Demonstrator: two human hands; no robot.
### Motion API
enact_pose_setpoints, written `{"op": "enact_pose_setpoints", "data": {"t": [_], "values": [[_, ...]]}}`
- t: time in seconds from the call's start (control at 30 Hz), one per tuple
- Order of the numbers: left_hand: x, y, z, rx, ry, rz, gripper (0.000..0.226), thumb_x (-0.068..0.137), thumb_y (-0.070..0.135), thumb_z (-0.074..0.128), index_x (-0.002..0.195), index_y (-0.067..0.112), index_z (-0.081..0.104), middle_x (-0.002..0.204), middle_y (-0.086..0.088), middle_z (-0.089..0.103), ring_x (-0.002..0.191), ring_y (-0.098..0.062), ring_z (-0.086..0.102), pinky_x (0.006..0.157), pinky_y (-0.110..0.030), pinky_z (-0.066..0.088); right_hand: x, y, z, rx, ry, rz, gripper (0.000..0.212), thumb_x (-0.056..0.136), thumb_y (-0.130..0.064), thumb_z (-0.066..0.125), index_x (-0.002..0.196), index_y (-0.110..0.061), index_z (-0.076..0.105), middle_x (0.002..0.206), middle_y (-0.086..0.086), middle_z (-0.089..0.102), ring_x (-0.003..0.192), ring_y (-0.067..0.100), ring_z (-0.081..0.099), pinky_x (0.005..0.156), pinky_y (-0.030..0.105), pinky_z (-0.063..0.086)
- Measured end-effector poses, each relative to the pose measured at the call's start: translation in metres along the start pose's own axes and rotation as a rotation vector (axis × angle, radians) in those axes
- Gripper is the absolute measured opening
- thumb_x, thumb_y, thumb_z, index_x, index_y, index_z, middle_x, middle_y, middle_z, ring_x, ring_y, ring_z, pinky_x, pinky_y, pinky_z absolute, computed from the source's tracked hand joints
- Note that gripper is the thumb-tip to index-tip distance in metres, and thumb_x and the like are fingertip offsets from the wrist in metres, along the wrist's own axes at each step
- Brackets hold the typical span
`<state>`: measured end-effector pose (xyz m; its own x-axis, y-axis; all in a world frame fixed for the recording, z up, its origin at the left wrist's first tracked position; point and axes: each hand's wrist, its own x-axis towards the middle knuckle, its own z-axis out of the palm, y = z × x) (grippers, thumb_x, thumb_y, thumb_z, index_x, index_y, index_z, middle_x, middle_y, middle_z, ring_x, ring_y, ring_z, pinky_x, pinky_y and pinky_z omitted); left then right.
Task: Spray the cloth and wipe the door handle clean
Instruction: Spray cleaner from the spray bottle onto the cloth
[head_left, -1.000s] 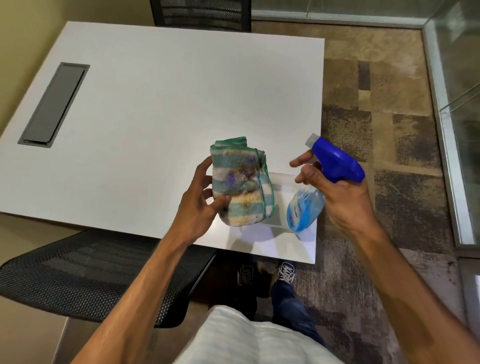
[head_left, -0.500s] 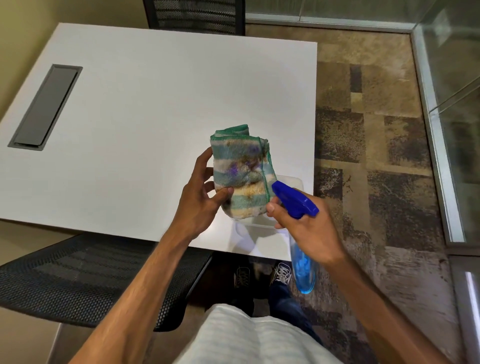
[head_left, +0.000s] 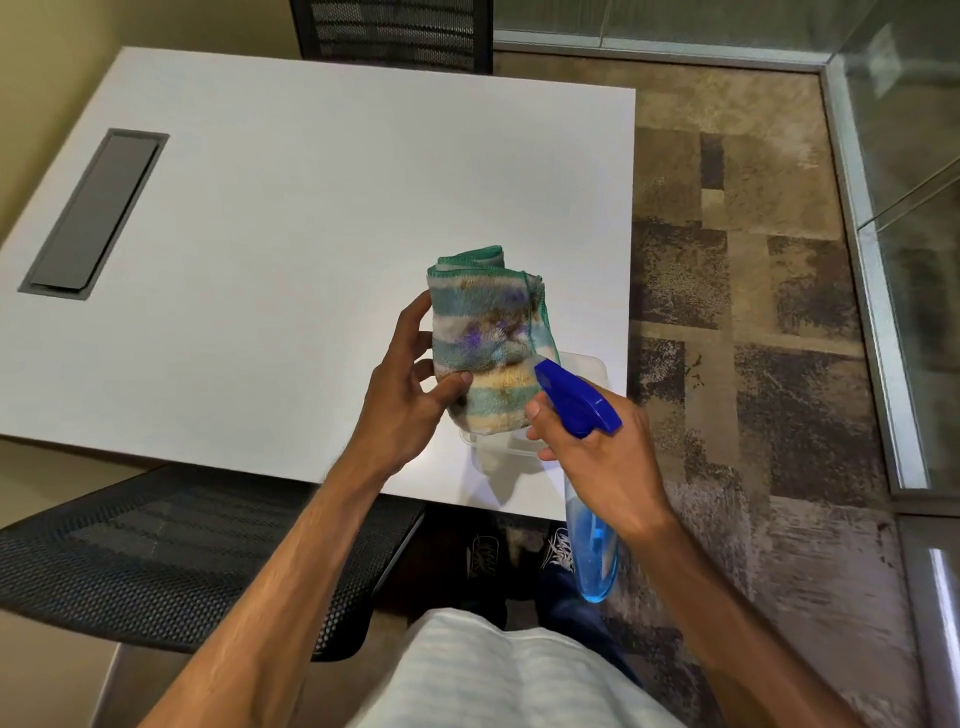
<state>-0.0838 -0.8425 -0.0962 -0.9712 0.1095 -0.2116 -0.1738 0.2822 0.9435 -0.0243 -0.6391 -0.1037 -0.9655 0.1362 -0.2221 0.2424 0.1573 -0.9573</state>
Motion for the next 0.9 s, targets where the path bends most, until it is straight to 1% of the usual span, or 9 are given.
{"op": "enact_pose_setpoints", "data": {"t": [0.1, 0.2, 0.3, 0.37, 0.43, 0.53, 0.67, 0.8, 0.9], "values": [[0.000, 0.002, 0.000, -0.014, 0.002, 0.005, 0.083, 0.096, -0.003, 0.070, 0.157, 0.038, 0.032, 0.122, 0.005, 0.067, 0.107, -0.013, 0.073, 0.098, -0.044, 0.062, -0.001, -0.003, -0.001, 0.022, 0.001, 0.020, 0.023, 0.096, -0.025, 0.077, 0.090, -0.047, 0.075, 0.088, 0.006, 0.077, 0.086, 0.034, 0.075, 0.074, 0.060, 0.062], [0.000, 0.002, -0.001, -0.014, 0.005, 0.011, 0.083, 0.096, -0.002, 0.071, 0.156, 0.040, 0.032, 0.120, 0.005, 0.067, 0.107, -0.013, 0.073, 0.097, -0.043, 0.062, -0.002, -0.005, -0.001, 0.003, 0.038, 0.019, 0.012, 0.095, -0.025, 0.078, 0.089, -0.036, 0.074, 0.085, 0.009, 0.076, 0.086, 0.037, 0.074, 0.074, 0.060, 0.061], [-0.001, 0.002, 0.000, -0.018, 0.004, 0.012, 0.083, 0.096, -0.002, 0.071, 0.156, 0.040, 0.032, 0.120, 0.007, 0.067, 0.107, -0.011, 0.073, 0.097, -0.044, 0.062, -0.003, -0.006, 0.000, -0.061, 0.072, 0.013, 0.007, 0.095, -0.026, 0.078, 0.088, -0.025, 0.075, 0.076, 0.010, 0.075, 0.074, 0.032, 0.075, 0.070, 0.053, 0.063], [-0.001, 0.001, 0.000, -0.029, 0.003, 0.009, 0.083, 0.096, -0.002, 0.071, 0.156, 0.039, 0.032, 0.121, 0.006, 0.067, 0.109, -0.012, 0.073, 0.099, -0.046, 0.062, -0.004, -0.006, 0.001, -0.111, 0.092, 0.013, 0.013, 0.094, -0.024, 0.078, 0.089, -0.013, 0.076, 0.072, 0.014, 0.074, 0.069, 0.034, 0.073, 0.068, 0.050, 0.063], [-0.001, 0.001, 0.000, -0.033, 0.004, 0.012, 0.083, 0.095, -0.002, 0.071, 0.157, 0.038, 0.032, 0.122, 0.003, 0.067, 0.110, -0.013, 0.073, 0.100, -0.047, 0.061, -0.005, -0.008, 0.002, -0.140, 0.104, 0.009, 0.015, 0.094, -0.023, 0.078, 0.090, -0.008, 0.074, 0.072, 0.017, 0.073, 0.069, 0.038, 0.073, 0.069, 0.048, 0.063], [0.000, 0.001, 0.000, -0.043, 0.002, 0.014, 0.083, 0.095, -0.002, 0.072, 0.155, 0.041, 0.033, 0.123, 0.003, 0.067, 0.111, -0.013, 0.072, 0.101, -0.050, 0.060, -0.007, -0.011, 0.000, -0.113, 0.093, -0.011, 0.012, 0.095, -0.020, 0.076, 0.094, -0.008, 0.074, 0.073, 0.017, 0.072, 0.071, 0.038, 0.072, 0.071, 0.048, 0.062], [0.001, 0.000, -0.001, -0.103, -0.011, 0.001, 0.084, 0.094, -0.002, 0.073, 0.152, 0.046, 0.035, 0.122, 0.006, 0.069, 0.114, -0.016, 0.072, 0.103, -0.054, 0.059, -0.010, -0.021, -0.009, -0.037, 0.099, -0.089, 0.010, 0.096, -0.011, 0.073, 0.097, 0.000, 0.071, 0.083, 0.025, 0.068, 0.074, 0.048, 0.066, 0.067, 0.061, 0.058], [0.001, -0.003, -0.004, -0.182, -0.015, -0.013, 0.084, 0.093, -0.006, 0.071, 0.145, 0.053, 0.041, 0.120, 0.010, 0.071, 0.117, -0.020, 0.072, 0.101, -0.059, 0.058, -0.013, -0.041, -0.019, 0.001, 0.152, -0.206, 0.020, 0.089, -0.020, 0.072, 0.095, -0.001, 0.071, 0.089, 0.025, 0.066, 0.077, 0.048, 0.066, 0.068, 0.063, 0.059], [0.002, -0.007, -0.006, -0.237, -0.020, -0.016, 0.084, 0.093, -0.009, 0.069, 0.147, 0.049, 0.042, 0.120, 0.007, 0.072, 0.118, -0.022, 0.072, 0.098, -0.055, 0.061, -0.014, -0.059, -0.027, -0.023, 0.177, -0.290, 0.013, 0.089, -0.023, 0.072, 0.090, -0.009, 0.072, 0.089, 0.021, 0.066, 0.079, 0.043, 0.067, 0.070, 0.062, 0.058]]}}
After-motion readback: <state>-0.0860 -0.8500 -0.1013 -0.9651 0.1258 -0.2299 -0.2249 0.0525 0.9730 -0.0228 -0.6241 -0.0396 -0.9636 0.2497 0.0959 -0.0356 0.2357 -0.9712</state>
